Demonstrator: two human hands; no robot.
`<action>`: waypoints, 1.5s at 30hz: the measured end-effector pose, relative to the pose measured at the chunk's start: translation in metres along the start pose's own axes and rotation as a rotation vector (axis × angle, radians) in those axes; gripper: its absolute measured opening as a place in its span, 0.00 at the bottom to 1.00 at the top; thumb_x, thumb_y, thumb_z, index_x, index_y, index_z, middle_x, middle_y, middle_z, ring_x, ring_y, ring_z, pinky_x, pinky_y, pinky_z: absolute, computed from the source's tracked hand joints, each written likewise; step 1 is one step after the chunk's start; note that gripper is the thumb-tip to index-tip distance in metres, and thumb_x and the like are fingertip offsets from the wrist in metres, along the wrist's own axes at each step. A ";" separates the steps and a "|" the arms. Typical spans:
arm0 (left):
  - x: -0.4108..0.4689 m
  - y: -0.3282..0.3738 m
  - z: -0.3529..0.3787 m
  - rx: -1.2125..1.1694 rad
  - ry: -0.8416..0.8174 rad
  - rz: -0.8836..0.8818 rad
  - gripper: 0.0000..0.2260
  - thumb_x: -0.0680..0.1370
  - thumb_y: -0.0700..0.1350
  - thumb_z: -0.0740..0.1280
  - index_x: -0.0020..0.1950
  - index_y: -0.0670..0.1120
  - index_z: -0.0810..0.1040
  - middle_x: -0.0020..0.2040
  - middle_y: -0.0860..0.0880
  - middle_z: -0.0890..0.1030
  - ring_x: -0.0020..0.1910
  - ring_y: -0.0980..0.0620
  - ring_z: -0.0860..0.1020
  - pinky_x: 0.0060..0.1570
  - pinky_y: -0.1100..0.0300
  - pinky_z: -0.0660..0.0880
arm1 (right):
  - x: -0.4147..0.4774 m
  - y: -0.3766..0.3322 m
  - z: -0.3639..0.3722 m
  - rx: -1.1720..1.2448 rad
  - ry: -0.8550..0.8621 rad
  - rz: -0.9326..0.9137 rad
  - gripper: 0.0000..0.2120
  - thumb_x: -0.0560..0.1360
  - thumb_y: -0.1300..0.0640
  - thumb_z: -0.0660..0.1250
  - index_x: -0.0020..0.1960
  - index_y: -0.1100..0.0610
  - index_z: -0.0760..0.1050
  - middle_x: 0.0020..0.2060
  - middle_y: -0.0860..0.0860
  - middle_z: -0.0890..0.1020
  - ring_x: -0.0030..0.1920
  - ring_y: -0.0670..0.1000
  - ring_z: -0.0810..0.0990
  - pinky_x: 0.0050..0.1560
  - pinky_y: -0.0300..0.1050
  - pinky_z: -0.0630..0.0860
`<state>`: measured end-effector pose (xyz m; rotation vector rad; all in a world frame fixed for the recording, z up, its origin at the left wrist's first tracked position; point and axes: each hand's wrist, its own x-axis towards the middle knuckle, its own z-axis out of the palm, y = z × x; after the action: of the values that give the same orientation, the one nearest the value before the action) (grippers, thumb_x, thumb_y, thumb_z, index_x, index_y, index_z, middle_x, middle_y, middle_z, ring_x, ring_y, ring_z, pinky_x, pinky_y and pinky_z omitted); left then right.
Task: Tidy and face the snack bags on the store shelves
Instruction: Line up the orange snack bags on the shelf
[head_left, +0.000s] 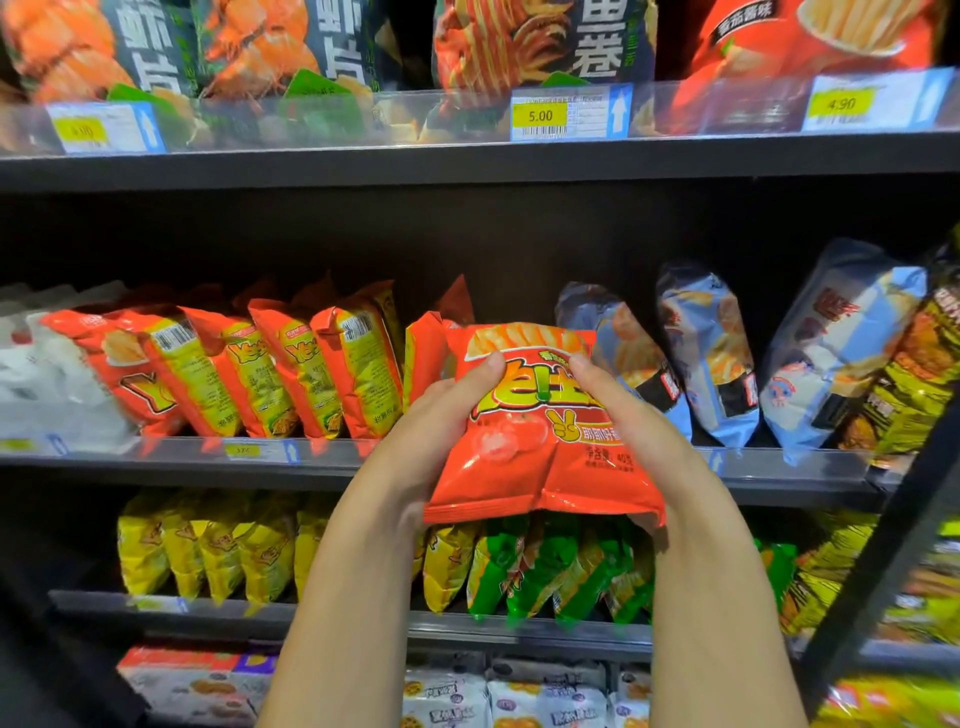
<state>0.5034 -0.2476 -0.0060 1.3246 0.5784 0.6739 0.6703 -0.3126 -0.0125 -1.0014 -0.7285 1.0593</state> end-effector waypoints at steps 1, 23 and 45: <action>0.007 0.000 0.000 -0.043 0.064 0.010 0.19 0.79 0.54 0.73 0.63 0.42 0.85 0.53 0.41 0.88 0.49 0.46 0.89 0.41 0.56 0.84 | -0.004 -0.004 0.003 0.013 0.013 0.012 0.08 0.86 0.60 0.58 0.58 0.60 0.75 0.48 0.59 0.84 0.46 0.53 0.85 0.35 0.35 0.78; -0.017 -0.014 0.014 0.411 0.185 0.396 0.35 0.68 0.77 0.70 0.72 0.70 0.67 0.65 0.65 0.79 0.62 0.68 0.78 0.65 0.57 0.77 | -0.025 0.022 -0.005 -0.194 0.106 -0.417 0.27 0.78 0.36 0.58 0.67 0.52 0.79 0.62 0.52 0.85 0.65 0.52 0.83 0.68 0.59 0.76; -0.008 -0.019 -0.014 -0.128 -0.015 0.243 0.27 0.72 0.46 0.75 0.72 0.48 0.77 0.61 0.42 0.86 0.58 0.41 0.86 0.51 0.46 0.84 | -0.026 0.028 -0.006 -0.251 -0.023 -0.385 0.17 0.80 0.50 0.68 0.66 0.55 0.80 0.59 0.56 0.87 0.60 0.59 0.85 0.65 0.65 0.78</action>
<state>0.4906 -0.2460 -0.0265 1.2896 0.3586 0.8847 0.6567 -0.3351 -0.0412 -1.0101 -1.0439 0.6559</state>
